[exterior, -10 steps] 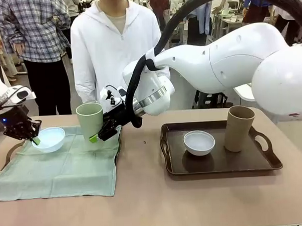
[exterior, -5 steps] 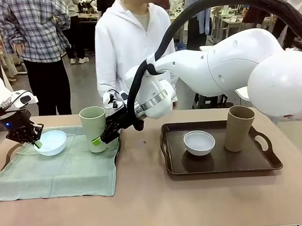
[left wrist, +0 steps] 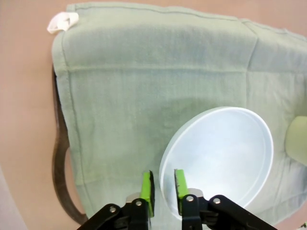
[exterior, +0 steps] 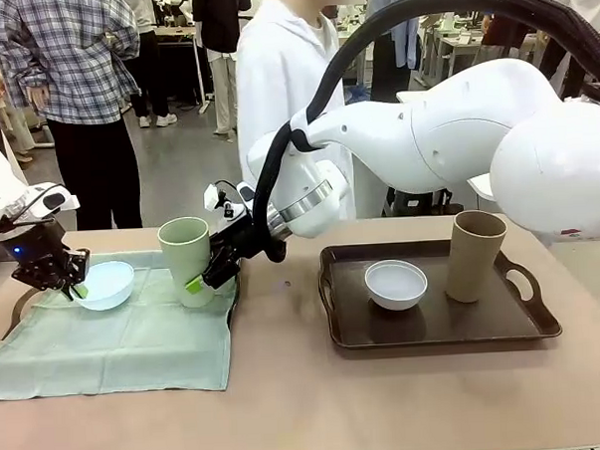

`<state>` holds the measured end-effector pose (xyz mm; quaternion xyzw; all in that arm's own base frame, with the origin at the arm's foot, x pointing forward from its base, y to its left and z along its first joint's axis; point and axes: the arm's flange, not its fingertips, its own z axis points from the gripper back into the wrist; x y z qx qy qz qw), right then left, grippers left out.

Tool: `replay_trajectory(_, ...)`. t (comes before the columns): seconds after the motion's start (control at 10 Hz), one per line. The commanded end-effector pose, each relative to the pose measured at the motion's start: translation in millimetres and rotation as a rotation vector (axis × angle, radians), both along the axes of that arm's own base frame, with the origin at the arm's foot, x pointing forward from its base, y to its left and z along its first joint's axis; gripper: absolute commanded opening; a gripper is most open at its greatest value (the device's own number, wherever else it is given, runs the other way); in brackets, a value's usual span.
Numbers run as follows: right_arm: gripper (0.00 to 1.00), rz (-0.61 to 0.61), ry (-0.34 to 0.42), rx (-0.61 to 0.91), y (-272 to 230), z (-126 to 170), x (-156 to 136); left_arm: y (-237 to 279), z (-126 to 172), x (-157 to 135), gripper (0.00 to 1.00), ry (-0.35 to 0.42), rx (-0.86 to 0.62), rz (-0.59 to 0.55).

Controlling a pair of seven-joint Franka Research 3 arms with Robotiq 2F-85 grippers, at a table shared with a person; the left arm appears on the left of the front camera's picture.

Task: Set up a tray with a mat and arrange the tableware.
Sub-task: Place the Picnic Bowl and Reusable plastic cup back onto the Handle tray in front of the human's position.

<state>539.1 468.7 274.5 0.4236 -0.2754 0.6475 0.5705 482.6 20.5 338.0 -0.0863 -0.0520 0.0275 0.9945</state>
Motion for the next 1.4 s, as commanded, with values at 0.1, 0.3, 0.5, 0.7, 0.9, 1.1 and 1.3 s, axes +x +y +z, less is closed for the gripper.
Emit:
replay_trajectory(0.1,1.0,-0.032,0.026,-0.083,-7,7,3,3,2,0,1.0,0.03,-0.016,-0.025)
replay_trajectory(0.3,1.0,-0.053,0.051,-0.14,-17,11,1,3,8,-2,1.0,0.044,-0.014,-0.03)
replay_trajectory(0.5,1.0,-0.076,0.072,-0.197,-36,23,-5,5,23,-6,0.74,0.06,-0.015,-0.038)
replay_trajectory(0.7,1.0,-0.152,0.181,-0.334,-69,48,-18,4,52,-13,0.85,0.062,-0.011,-0.065)
replay_trajectory(0.9,1.0,-0.261,0.316,-0.507,-109,92,-46,-5,96,-32,0.85,0.079,-0.019,-0.116)
replay_trajectory(1.1,1.0,-0.403,0.431,-0.611,-143,144,-75,-25,138,-51,0.85,0.1,0.007,-0.222)
replay_trajectory(1.3,1.0,-0.583,0.517,-0.697,-172,189,-100,-54,168,-71,0.85,0.116,0.09,-0.233)
